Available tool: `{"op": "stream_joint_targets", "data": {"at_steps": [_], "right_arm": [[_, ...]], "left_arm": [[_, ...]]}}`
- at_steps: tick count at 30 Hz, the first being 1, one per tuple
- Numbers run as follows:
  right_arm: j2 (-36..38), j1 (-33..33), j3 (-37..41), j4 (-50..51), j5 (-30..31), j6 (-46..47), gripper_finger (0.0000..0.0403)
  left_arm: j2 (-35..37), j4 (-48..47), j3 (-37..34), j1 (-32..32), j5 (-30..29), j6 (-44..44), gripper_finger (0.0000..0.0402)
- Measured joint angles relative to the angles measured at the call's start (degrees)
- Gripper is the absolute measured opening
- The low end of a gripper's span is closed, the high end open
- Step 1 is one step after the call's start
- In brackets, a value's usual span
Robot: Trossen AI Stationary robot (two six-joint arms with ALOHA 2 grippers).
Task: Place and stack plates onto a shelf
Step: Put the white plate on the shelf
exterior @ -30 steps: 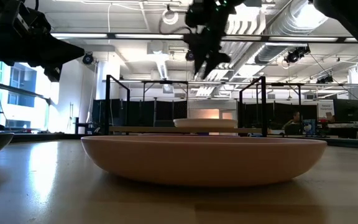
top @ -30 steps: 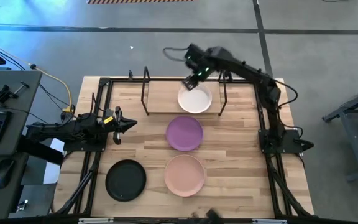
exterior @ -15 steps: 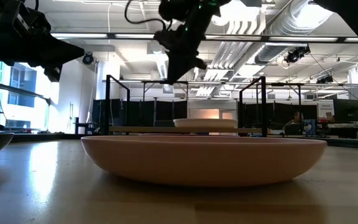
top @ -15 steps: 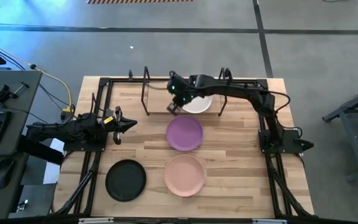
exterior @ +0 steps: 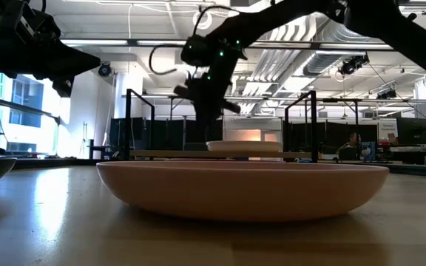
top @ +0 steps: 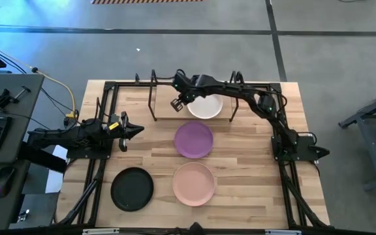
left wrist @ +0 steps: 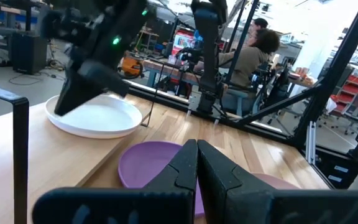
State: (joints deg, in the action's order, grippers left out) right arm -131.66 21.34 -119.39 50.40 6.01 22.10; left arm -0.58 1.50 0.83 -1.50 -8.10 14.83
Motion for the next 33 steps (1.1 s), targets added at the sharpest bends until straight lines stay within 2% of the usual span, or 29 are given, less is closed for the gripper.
{"op": "stream_joint_targets", "data": {"at_steps": [11,21,26,33], "right_arm": [[-0.89,0.44,0.31,1.34,-0.48,-1.15,0.0],[-0.72,0.78,0.31,6.47,2.99,-3.45,0.0],[-0.67,0.81,0.28,10.93,7.55,-6.2,0.0],[-0.67,1.19,0.25,15.14,8.34,-7.16,0.0]], "left_arm": [[0.0,0.01,-0.01,0.02,0.0,0.0,0.0001],[0.0,0.0,-0.01,0.0,0.0,0.0,0.0001],[0.0,-0.01,-0.01,0.01,0.0,0.0,0.0001],[0.0,0.01,-0.01,0.01,0.0,0.0,0.0001]]}}
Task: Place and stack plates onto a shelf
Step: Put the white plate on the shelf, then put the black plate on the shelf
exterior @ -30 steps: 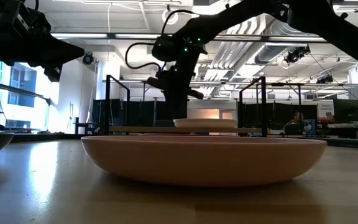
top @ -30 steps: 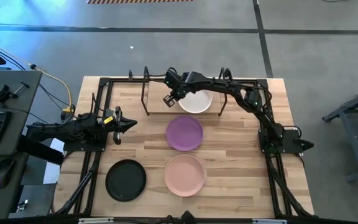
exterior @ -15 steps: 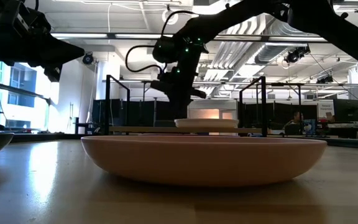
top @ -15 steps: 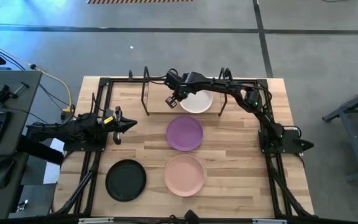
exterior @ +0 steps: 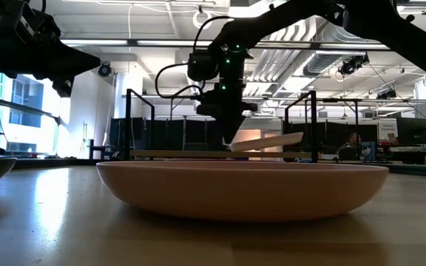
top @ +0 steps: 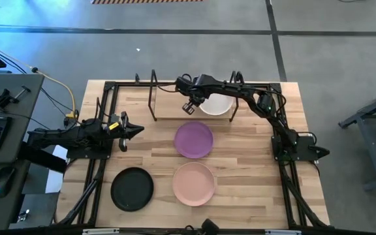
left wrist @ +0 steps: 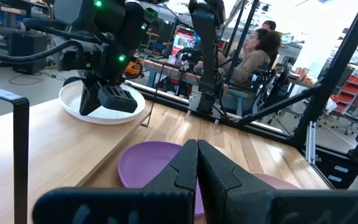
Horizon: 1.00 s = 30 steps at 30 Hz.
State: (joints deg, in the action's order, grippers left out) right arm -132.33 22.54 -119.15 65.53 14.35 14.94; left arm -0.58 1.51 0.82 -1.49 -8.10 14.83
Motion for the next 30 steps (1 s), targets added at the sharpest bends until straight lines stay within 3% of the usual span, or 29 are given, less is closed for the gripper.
{"op": "stream_joint_targets", "data": {"at_steps": [9,19,24,30], "right_arm": [[0.0,0.25,-1.91,0.21,-1.07,-0.64,0.0],[0.51,0.19,-16.03,6.7,-3.99,-6.06,0.0],[13.07,-1.43,-2.31,0.14,-8.45,-9.71,0.0],[36.34,-6.67,27.14,-20.12,-13.06,-5.61,0.0]], "left_arm": [[0.0,0.01,0.0,0.01,0.0,-0.02,0.0001],[0.0,0.01,0.0,0.01,0.02,0.0,0.0001],[0.0,0.01,0.0,0.01,0.0,0.0,0.0001],[0.0,-0.01,0.01,0.01,0.01,0.0,0.0001]]}}
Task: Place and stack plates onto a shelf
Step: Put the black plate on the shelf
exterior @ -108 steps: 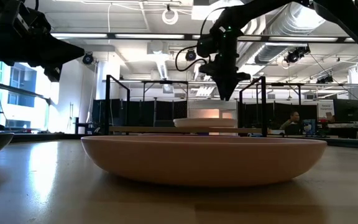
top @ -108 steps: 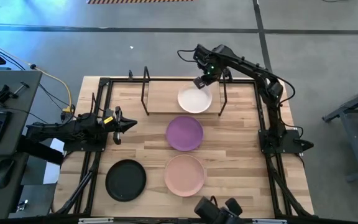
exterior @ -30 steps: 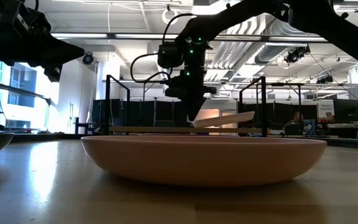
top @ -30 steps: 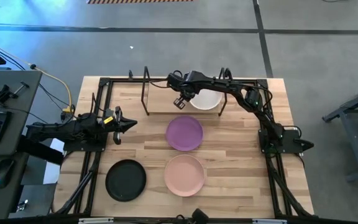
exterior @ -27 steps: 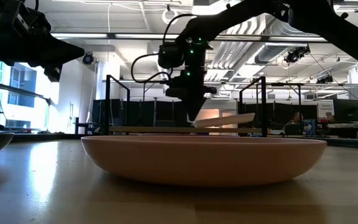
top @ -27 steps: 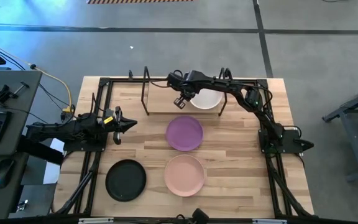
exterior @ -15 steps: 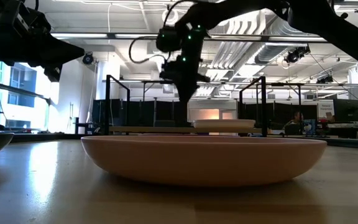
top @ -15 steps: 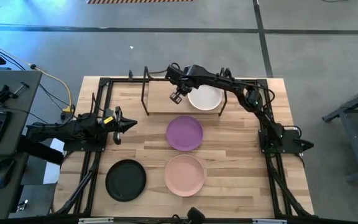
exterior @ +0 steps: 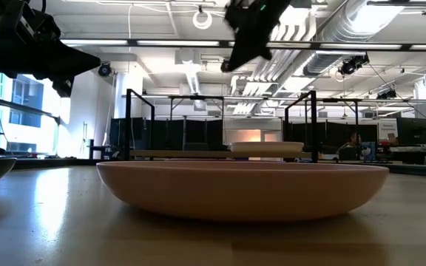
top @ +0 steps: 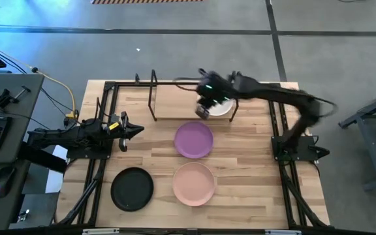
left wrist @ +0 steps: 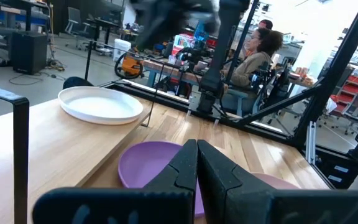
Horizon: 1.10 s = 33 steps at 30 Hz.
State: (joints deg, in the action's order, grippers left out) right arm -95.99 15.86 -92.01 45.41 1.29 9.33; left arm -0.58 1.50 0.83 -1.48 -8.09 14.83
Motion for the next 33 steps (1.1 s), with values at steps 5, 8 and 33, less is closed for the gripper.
{"op": "stream_joint_targets", "data": {"at_steps": [5,8,33], "right_arm": [[18.17,-7.76,21.33,-18.9,-2.28,9.09,0.0],[26.54,-12.14,30.61,-31.39,0.18,11.55,0.0],[51.91,-17.0,67.96,-58.02,0.09,11.61,0.0]], "left_arm": [[0.0,0.02,0.01,0.0,-0.01,0.0,0.0001],[0.0,0.02,-0.01,0.0,-0.01,0.0,0.0001],[0.0,0.46,-0.01,0.0,-0.03,0.09,0.0001]]}}
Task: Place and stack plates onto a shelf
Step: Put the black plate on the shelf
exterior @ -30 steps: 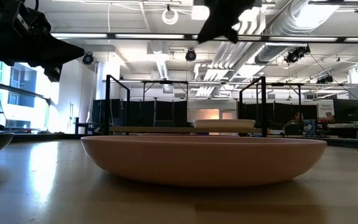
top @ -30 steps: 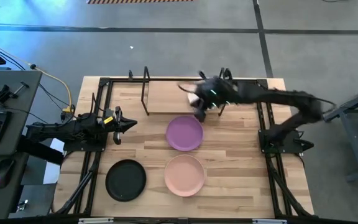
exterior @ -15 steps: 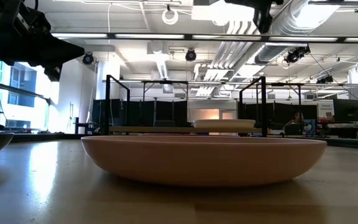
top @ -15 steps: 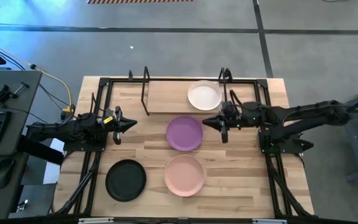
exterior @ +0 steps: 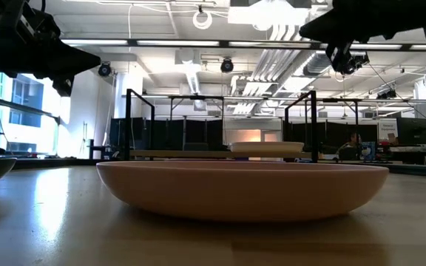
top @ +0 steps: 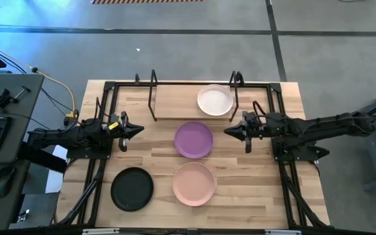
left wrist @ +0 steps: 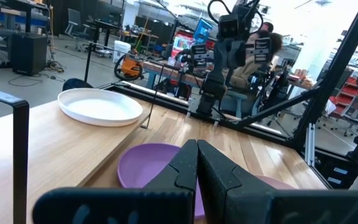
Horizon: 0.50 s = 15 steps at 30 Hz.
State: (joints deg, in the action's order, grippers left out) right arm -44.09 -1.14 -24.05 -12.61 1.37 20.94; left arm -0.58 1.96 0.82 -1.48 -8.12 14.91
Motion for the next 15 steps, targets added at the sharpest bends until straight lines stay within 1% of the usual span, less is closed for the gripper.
{"op": "stream_joint_targets", "data": {"at_steps": [5,10,15], "right_arm": [[0.45,1.67,0.63,-3.52,-2.29,-1.4,0.0],[-0.2,1.65,0.63,-6.35,-0.85,-2.73,0.0],[-0.18,1.65,0.63,-7.06,-0.26,-3.21,0.0]], "left_arm": [[0.0,-0.02,0.02,0.0,0.0,-0.04,0.0001],[0.0,-0.04,0.0,-0.02,0.0,-0.04,0.0001],[0.0,-0.44,0.02,-0.02,0.0,-0.06,0.0001]]}}
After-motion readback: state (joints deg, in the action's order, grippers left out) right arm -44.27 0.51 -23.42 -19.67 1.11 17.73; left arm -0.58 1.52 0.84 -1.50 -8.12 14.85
